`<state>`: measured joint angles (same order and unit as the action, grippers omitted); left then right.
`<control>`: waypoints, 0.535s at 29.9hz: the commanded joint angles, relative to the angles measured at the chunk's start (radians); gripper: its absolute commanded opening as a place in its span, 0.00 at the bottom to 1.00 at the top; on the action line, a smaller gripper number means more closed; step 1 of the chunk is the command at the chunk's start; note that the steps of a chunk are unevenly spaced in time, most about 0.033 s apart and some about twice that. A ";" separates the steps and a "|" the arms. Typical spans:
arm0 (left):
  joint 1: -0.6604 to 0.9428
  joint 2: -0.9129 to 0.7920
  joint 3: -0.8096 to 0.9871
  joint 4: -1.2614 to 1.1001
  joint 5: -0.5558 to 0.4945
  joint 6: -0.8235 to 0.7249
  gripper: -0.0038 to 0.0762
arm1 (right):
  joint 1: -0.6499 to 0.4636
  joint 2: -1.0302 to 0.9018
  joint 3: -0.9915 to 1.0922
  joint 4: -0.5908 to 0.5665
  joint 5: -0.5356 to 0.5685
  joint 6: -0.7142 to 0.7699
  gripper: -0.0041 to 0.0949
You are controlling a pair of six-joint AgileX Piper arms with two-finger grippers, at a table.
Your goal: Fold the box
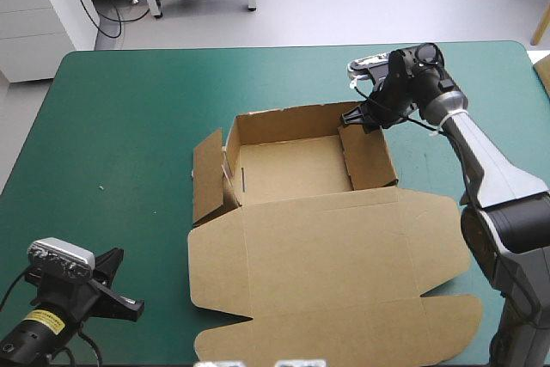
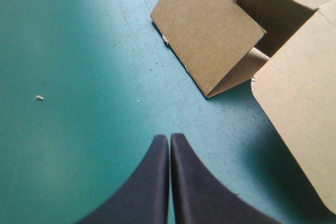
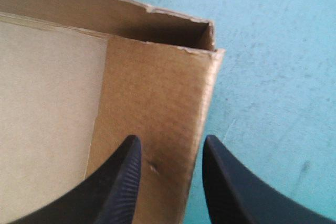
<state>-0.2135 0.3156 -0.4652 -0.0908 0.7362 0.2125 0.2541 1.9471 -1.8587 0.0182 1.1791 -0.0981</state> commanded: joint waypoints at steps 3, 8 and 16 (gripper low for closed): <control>0.003 0.009 -0.022 0.005 -0.051 -0.013 0.04 | -0.008 -0.184 -0.028 -0.018 -0.009 -0.013 0.48; 0.003 0.009 -0.022 0.020 -0.034 -0.018 0.04 | -0.008 -0.285 -0.028 -0.010 -0.009 -0.010 0.52; 0.003 0.009 -0.021 0.056 0.013 -0.071 0.04 | -0.008 -0.336 -0.026 -0.010 -0.009 0.013 0.51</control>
<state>-0.2135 0.3156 -0.4652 -0.0332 0.7994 0.1570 0.2541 1.6589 -1.8594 0.0109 1.2060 -0.0865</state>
